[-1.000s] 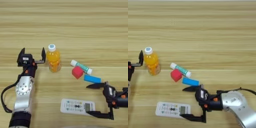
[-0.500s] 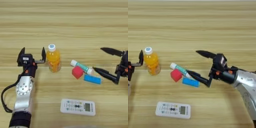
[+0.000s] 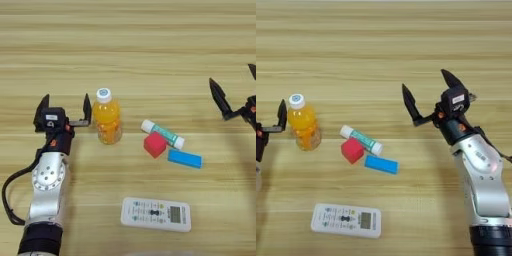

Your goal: Move the objects on the table

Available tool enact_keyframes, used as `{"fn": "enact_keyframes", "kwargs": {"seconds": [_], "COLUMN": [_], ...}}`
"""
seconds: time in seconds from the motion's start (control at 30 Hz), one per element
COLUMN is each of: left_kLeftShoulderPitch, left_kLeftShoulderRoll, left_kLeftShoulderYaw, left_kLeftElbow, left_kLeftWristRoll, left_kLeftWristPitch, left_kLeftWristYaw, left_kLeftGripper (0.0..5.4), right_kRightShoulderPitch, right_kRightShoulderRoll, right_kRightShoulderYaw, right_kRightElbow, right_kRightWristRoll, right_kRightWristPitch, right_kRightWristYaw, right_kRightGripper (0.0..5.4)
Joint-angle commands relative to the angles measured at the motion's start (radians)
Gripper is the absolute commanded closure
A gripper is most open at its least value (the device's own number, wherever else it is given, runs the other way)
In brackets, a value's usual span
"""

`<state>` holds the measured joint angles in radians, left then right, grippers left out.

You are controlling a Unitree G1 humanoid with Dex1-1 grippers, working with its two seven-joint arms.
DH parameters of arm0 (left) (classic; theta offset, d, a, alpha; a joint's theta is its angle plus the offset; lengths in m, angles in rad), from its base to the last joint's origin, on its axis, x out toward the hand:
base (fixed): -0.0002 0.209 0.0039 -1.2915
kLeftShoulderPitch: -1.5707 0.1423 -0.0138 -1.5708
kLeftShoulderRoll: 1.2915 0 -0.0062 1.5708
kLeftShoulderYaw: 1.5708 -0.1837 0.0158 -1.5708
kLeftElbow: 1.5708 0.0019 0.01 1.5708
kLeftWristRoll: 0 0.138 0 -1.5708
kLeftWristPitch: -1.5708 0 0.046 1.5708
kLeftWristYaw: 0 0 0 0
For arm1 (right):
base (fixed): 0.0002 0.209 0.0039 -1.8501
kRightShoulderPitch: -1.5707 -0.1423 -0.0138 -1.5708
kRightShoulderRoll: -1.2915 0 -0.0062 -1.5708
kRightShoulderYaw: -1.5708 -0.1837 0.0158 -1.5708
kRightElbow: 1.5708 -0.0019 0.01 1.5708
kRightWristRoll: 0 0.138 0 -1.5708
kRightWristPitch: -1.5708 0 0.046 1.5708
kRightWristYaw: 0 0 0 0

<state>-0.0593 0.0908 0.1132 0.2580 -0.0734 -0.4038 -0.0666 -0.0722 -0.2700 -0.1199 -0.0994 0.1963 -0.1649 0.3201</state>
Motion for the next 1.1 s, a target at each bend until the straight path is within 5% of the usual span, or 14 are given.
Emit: {"fn": "enact_keyframes", "kwargs": {"seconds": [0.03, 0.27, 0.43, 0.63, 0.93, 1.1], "left_kLeftShoulderPitch": [-0.016, -0.027, -0.033, -0.032, 0.028, 0.049], "left_kLeftShoulderRoll": [0.005, 0.025, 0.041, 0.037, 0.030, 0.048], "left_kLeftShoulderYaw": [0.002, 0.024, 0.050, 0.093, 0.006, -0.073], "left_kLeftElbow": [0.015, 0.037, 0.040, -0.065, -0.276, -0.280], "left_kLeftWristRoll": [0.010, -0.009, -0.026, -0.118, -0.185, -0.154], "left_kLeftWristPitch": [-0.009, -0.011, -0.034, -0.144, -0.134, -0.090], "left_kLeftWristYaw": [0.002, -0.010, -0.024, -0.063, -0.168, -0.245], "left_kLeftGripper": [0.00, 0.00, 0.00, 0.00, 0.00, 0.00], "right_kRightShoulderPitch": [-0.037, -0.092, -0.106, -0.118, -0.126, -0.132], "right_kRightShoulderRoll": [0.053, 0.079, 0.095, 0.105, 0.104, 0.105], "right_kRightShoulderYaw": [-0.059, -0.099, -0.079, -0.059, -0.053, -0.050], "right_kRightElbow": [0.197, 0.454, 0.491, 0.509, 0.522, 0.533], "right_kRightWristRoll": [-0.051, -0.045, -0.067, -0.101, -0.115, -0.122], "right_kRightWristPitch": [-0.169, -0.362, -0.381, -0.373, -0.371, -0.375], "right_kRightWristYaw": [-0.099, -0.130, -0.152, -0.182, -0.197, -0.203], "right_kRightGripper": [0.03, 0.03, 0.03, 0.03, 0.03, 0.03]}}
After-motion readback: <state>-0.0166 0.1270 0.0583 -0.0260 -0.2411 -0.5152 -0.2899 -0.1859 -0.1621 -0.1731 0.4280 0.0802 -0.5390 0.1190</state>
